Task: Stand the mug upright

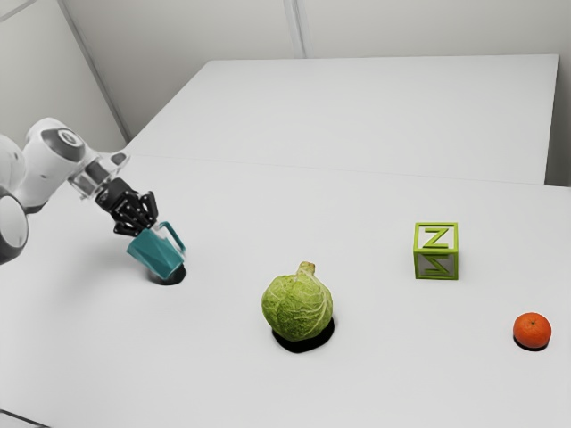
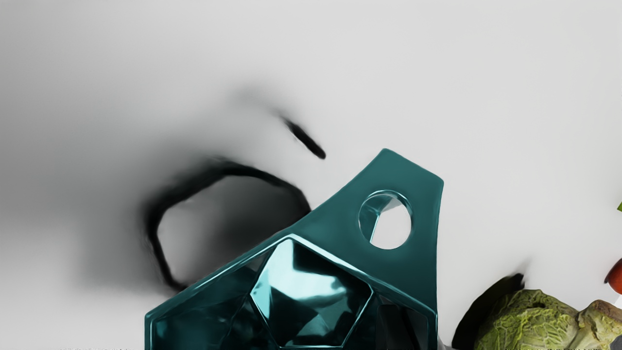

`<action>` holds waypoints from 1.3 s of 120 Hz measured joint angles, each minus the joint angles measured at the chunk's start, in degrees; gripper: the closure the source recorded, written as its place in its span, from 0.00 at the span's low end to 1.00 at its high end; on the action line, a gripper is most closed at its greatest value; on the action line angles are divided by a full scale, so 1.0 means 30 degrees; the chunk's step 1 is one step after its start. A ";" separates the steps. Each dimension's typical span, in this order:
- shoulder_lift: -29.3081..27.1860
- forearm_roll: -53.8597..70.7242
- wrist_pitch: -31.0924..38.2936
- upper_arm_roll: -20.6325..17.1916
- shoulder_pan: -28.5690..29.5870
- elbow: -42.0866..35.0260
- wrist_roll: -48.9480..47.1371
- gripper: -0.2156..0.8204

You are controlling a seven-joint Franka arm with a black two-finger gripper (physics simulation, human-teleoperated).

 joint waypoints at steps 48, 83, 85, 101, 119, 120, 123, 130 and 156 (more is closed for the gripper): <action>-0.4351 0.8319 0.5118 -0.2848 -0.2783 -0.3440 -0.2080 0.97; -0.5519 1.0583 1.0383 -0.4410 -0.3013 -0.6726 -0.3759 0.97; -0.5627 1.0700 1.0660 -0.4526 -0.3017 -0.6953 -0.3880 0.97; -0.6283 1.1894 1.2258 -0.5140 -0.3120 -0.8087 -0.5010 0.97; -0.6343 1.2380 1.3194 -0.5515 -0.3103 -0.8733 -0.6212 0.96; -0.6338 1.2394 1.3228 -0.5522 -0.3107 -0.8750 -0.6273 0.96; -0.6294 1.2429 1.3325 -0.5538 -0.3112 -0.8786 -0.6449 0.96; -0.6138 1.2487 1.3514 -0.5555 -0.3096 -0.8827 -0.6834 0.96; -0.5407 1.2572 1.3962 -0.5567 -0.3065 -0.8824 -0.7977 0.96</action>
